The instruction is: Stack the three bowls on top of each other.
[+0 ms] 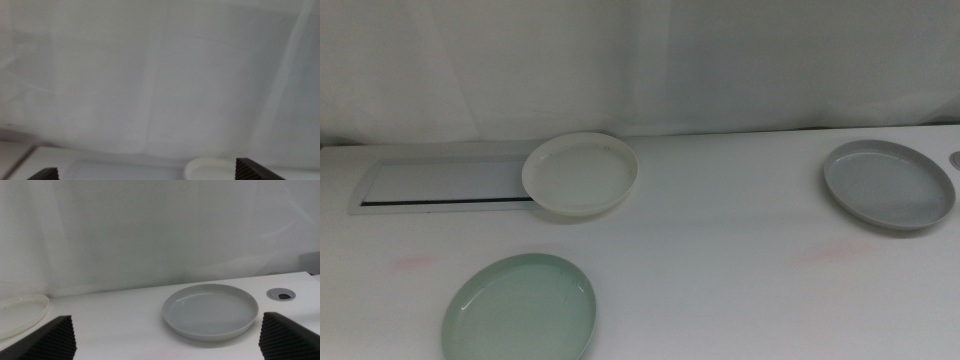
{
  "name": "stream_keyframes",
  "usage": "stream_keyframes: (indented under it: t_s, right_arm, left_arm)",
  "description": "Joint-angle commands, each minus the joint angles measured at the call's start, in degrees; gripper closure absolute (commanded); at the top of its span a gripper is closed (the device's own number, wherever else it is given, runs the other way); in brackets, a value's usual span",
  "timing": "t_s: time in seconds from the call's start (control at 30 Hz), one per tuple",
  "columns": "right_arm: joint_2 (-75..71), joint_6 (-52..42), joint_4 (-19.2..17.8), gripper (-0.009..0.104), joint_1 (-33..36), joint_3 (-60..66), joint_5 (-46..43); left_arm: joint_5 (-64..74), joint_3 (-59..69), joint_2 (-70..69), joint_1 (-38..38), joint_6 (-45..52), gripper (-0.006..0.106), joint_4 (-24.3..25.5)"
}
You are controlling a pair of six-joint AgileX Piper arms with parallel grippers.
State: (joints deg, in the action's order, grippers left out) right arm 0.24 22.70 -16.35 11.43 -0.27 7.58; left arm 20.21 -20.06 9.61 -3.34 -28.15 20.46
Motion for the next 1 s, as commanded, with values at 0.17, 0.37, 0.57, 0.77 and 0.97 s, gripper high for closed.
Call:
stream_keyframes:
  t_s: [0.17, 0.37, 0.57, 0.77, 0.97]
  right_arm:
    - [-1.29, -0.27, -0.64, -0.008, 0.10, 2.37, -0.70]
    - [-1.29, -0.27, -0.64, -0.008, 0.10, 2.37, -0.70]
    - [-1.29, -0.27, -0.64, -0.008, 0.10, 2.37, -0.70]
    - [-1.29, -0.27, -0.64, -0.008, 0.10, 2.37, -0.70]
    - [-1.29, -0.27, -0.64, -0.008, 0.10, 2.37, -0.70]
  left_arm:
    - [9.34, -15.63, 14.64, -0.01, 11.05, 0.010, -10.26]
    - [25.75, -24.63, 27.11, -0.01, 15.65, 0.010, -17.38]
    - [37.24, -32.45, 41.76, -0.01, 16.57, 0.010, -18.32]
    - [39.06, -33.99, 52.64, -0.01, 16.28, 0.010, -17.94]
    - [36.51, -33.89, 59.52, -0.01, 14.75, 0.010, -17.72]
